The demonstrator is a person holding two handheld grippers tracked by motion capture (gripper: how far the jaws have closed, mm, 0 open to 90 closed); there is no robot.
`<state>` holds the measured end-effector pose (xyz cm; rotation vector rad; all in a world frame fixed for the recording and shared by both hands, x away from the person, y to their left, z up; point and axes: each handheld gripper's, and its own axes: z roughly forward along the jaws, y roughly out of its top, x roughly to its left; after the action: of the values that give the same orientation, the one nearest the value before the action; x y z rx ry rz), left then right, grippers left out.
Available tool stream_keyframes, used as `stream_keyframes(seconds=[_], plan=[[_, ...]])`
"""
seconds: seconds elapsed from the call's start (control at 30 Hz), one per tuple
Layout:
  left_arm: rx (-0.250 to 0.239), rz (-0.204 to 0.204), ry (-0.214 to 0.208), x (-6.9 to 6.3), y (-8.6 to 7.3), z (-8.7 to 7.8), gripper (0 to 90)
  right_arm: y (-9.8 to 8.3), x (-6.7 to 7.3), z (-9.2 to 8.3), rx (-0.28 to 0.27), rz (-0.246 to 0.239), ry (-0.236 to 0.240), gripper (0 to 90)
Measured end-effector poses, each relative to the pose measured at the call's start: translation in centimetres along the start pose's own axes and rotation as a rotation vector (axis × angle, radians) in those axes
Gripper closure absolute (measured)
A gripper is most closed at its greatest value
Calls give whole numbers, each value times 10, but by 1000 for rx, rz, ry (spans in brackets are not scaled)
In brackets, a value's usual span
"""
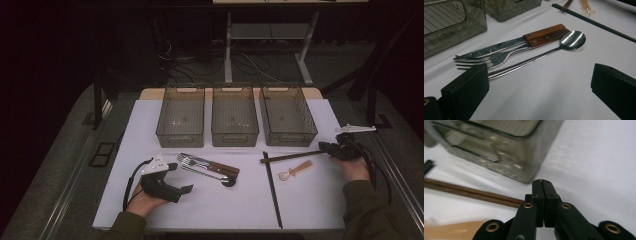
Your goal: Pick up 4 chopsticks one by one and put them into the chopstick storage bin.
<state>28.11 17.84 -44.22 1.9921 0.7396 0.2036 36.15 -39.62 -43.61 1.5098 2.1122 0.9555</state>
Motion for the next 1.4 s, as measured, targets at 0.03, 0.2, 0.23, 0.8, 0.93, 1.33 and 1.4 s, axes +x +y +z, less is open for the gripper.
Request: stream_keyframes(seconds=[0.03, 0.2, 0.23, 0.8, 0.93, 1.33, 1.4], plan=[[0, 0, 0, 0, 0, 0, 7, 0, -3, 1, 1, 7, -5, 896], [3, 0, 0, -1, 0, 1, 7, 0, -11, 2, 12, 31, -30, 896], [4, -2, -1, -1, 0, 1, 6, 0, -13, 3, 12, 38, -34, 896], [3, -11, -10, -2, -1, -1, 6, -3, -21, 14, 69, 22, -52, 897], [6, -13, -8, -2, -2, 0, 6, -3, -20, 14, 73, 27, -55, 897], [11, -12, -9, -3, -2, -1, 6, -4, -16, 12, 89, 20, -65, 897], [12, -11, -10, -2, -2, -1, 6, -4, -15, 11, 92, 20, -65, 897]])
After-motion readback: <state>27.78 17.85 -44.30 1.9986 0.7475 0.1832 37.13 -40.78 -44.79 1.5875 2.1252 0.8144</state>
